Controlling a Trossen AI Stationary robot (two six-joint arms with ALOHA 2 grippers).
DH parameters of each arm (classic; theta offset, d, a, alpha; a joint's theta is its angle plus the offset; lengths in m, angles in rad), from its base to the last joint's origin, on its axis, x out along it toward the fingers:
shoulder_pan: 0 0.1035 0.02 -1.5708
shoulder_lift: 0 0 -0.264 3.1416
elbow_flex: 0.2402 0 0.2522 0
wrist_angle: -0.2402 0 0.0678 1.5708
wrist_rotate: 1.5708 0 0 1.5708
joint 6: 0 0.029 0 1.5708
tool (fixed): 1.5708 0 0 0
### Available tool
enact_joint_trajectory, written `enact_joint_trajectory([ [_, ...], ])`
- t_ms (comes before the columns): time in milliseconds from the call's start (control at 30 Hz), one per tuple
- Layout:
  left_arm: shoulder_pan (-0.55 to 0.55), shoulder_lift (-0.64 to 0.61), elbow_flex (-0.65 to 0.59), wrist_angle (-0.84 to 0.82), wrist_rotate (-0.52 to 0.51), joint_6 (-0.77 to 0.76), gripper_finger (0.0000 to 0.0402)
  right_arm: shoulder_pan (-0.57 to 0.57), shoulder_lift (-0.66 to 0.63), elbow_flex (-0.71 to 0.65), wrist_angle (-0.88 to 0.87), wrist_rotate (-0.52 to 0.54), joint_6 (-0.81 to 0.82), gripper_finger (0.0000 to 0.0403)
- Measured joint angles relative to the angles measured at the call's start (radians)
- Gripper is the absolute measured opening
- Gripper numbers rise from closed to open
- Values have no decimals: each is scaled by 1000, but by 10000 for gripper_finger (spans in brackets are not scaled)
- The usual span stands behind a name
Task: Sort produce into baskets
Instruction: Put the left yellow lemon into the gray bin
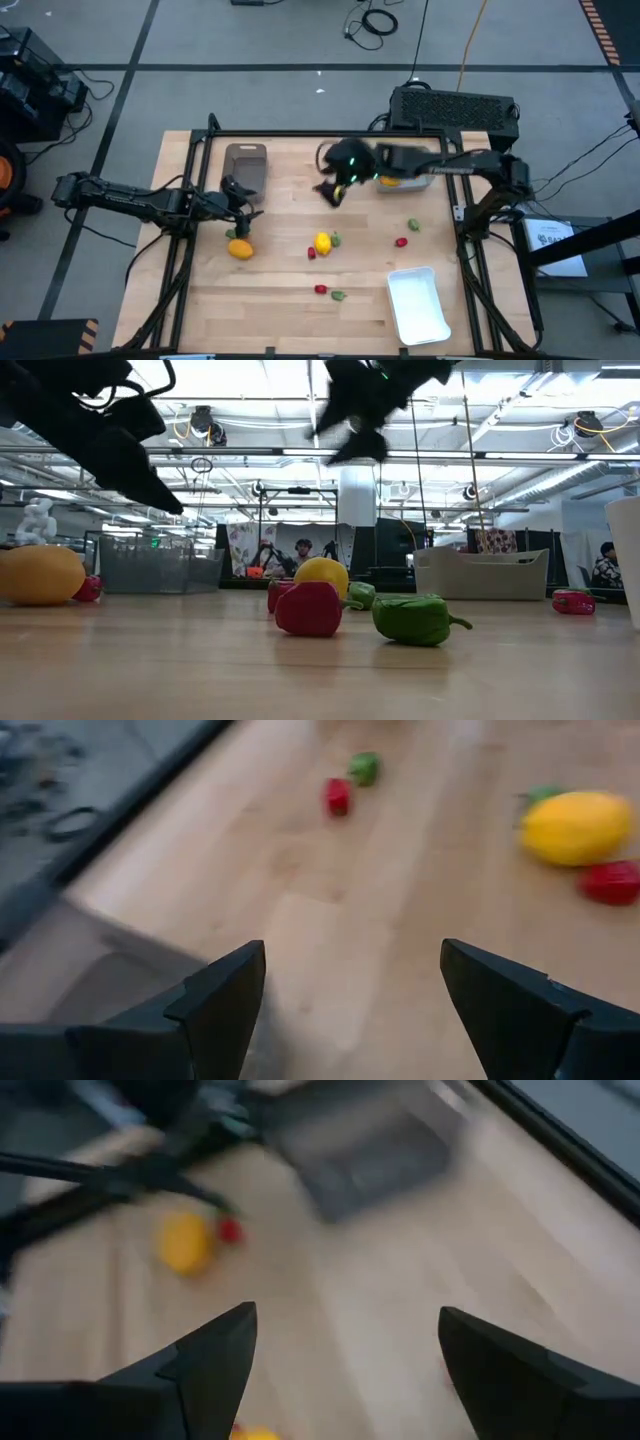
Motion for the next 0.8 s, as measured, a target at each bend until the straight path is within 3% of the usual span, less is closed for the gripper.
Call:
enact_joint_trajectory([
  [100,0,-5,0,-29,-72,-9,309,93,76,0,209,70,-58,302],
  [200,-2,-27,2,-32,-64,-10,309,162,183,0,425,106,-97,302],
  [367,-2,-82,71,-162,-46,-42,309,229,389,0,898,108,-102,302],
  [467,-2,-117,96,-218,-87,-83,309,245,479,1,1091,109,-101,302],
  [667,-2,-165,97,-250,-241,-150,309,274,631,176,996,133,-128,302],
  [800,-2,-166,97,-255,-267,-166,309,305,754,409,784,265,-199,302],
])
